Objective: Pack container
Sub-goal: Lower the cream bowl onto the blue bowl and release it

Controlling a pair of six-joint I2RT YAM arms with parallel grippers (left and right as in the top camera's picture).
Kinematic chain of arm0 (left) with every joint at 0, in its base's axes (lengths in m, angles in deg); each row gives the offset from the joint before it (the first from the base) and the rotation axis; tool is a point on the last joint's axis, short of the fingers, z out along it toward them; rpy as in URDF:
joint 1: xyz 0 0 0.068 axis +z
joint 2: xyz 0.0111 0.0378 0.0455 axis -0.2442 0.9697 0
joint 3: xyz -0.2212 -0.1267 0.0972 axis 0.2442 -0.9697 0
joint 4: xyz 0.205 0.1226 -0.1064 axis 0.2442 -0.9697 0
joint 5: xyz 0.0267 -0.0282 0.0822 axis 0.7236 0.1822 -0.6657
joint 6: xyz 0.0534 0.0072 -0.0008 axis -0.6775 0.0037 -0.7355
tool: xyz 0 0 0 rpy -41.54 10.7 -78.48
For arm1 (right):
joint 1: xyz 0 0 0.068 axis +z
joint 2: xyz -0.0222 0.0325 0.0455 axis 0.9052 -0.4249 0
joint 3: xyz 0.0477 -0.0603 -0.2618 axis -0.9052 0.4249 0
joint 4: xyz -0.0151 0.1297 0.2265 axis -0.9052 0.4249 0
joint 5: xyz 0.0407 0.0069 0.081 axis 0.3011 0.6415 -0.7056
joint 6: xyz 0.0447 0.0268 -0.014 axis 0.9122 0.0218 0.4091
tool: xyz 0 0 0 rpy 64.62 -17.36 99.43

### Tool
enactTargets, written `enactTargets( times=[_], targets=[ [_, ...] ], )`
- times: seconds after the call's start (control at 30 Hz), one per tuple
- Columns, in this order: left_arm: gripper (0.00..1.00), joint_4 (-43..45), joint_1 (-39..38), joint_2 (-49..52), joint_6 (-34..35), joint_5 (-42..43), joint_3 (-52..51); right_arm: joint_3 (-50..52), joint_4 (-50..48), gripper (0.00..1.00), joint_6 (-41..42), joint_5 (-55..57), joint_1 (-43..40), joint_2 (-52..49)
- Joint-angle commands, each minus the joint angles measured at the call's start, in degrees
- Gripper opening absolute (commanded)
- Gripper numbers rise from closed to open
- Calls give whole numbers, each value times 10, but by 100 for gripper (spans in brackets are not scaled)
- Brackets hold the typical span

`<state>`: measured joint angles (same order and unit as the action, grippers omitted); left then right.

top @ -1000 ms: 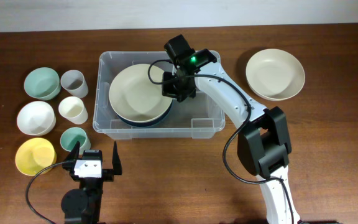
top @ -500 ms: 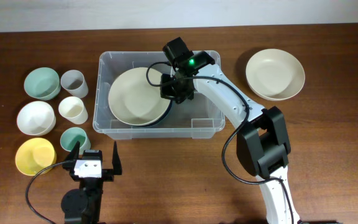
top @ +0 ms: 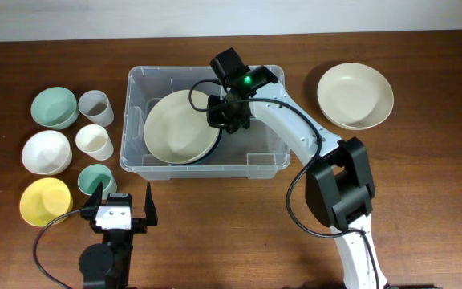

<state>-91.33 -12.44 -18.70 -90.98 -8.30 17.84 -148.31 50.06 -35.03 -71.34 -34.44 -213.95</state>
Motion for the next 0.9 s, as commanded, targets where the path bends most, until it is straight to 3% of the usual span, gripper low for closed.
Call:
enactTargets(
  times=[0.0, 0.07, 0.2, 0.4, 0.5, 0.63, 0.87],
  targets=[
    [100, -3, 3, 0, 5, -4, -2, 2, -5, 13, 3, -12, 3, -2],
    [100, -2, 3, 0, 5, -4, -2, 2, -8, 13, 3, -12, 3, -2],
    [100, -2, 3, 0, 5, -4, -2, 2, -18, 24, 3, -12, 3, -2],
    [100, -2, 3, 0, 5, -4, -2, 2, -20, 61, 3, -5, 3, -2],
    [100, -3, 3, 0, 5, -4, -2, 2, -20, 75, 3, -3, 2, -2],
    [100, -3, 3, 0, 5, -4, -2, 1, -20, 81, 2, 8, -2, -2],
    [100, -3, 3, 0, 5, -4, -2, -1, -19, 81, 0, 10, -12, -1]
  ],
)
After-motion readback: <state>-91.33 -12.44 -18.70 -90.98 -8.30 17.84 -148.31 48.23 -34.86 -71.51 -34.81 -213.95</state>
